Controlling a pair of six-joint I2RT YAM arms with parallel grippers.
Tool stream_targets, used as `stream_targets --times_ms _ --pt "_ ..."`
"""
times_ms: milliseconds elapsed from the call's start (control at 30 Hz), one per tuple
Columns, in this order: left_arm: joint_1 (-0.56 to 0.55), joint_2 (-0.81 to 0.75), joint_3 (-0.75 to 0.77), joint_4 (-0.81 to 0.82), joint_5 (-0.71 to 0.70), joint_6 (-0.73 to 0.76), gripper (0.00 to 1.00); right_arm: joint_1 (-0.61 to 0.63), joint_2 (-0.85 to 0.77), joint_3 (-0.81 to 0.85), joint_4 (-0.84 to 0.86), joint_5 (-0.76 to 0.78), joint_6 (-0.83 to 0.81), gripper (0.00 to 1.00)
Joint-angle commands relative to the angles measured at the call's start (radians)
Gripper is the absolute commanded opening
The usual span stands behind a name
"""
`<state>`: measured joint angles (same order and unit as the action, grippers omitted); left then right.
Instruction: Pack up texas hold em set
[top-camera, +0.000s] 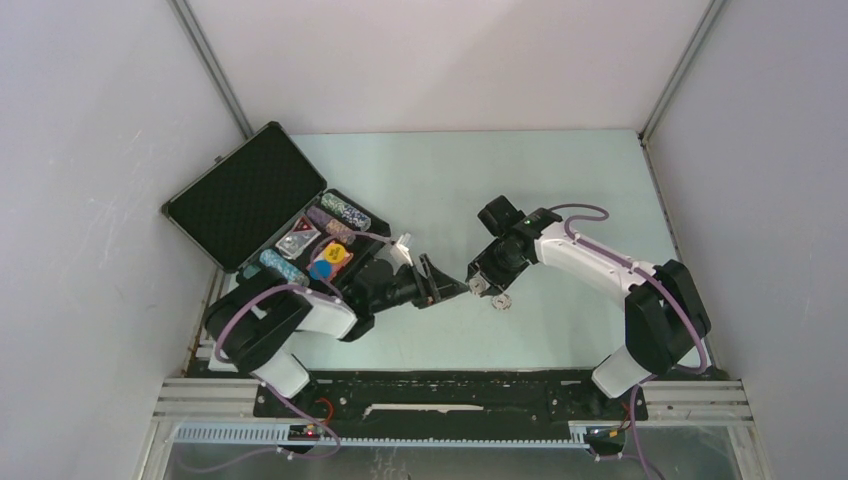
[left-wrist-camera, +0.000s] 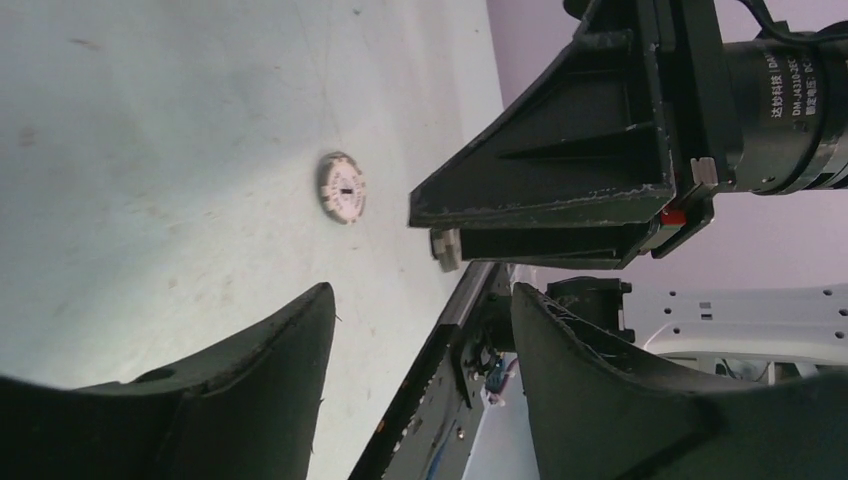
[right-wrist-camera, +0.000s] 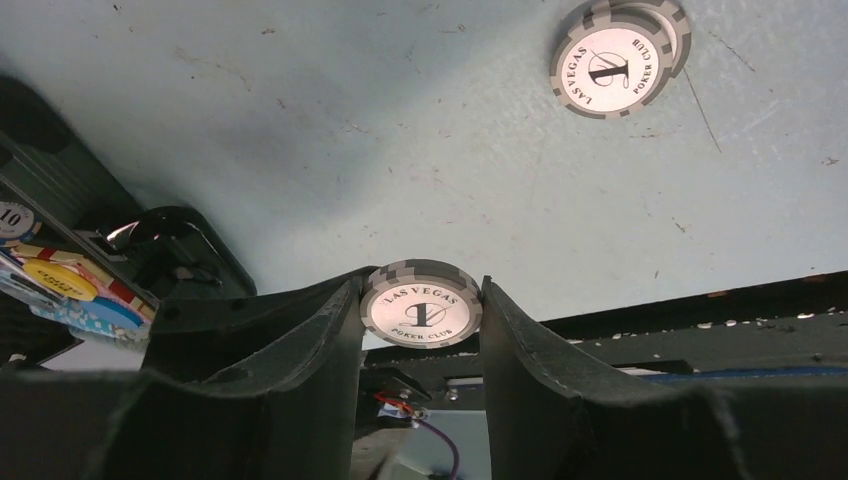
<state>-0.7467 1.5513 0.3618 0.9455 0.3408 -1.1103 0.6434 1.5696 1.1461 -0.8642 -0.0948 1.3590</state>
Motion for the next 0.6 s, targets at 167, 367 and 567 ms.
stream_targets --times_ms 167,367,567 --pt "-0.085 0.147 0.079 0.317 -0.109 -0.117 0.54 0.006 -0.021 0.046 -0.013 -0.013 0.015 0.0" --pt "-0.097 0.16 0.071 0.32 -0.156 -0.114 0.44 0.009 -0.008 0.045 -0.02 -0.014 0.026 0.0" --pt "-0.099 0.149 0.063 0.306 -0.192 -0.102 0.33 0.012 -0.007 0.045 -0.021 -0.008 0.049 0.0"
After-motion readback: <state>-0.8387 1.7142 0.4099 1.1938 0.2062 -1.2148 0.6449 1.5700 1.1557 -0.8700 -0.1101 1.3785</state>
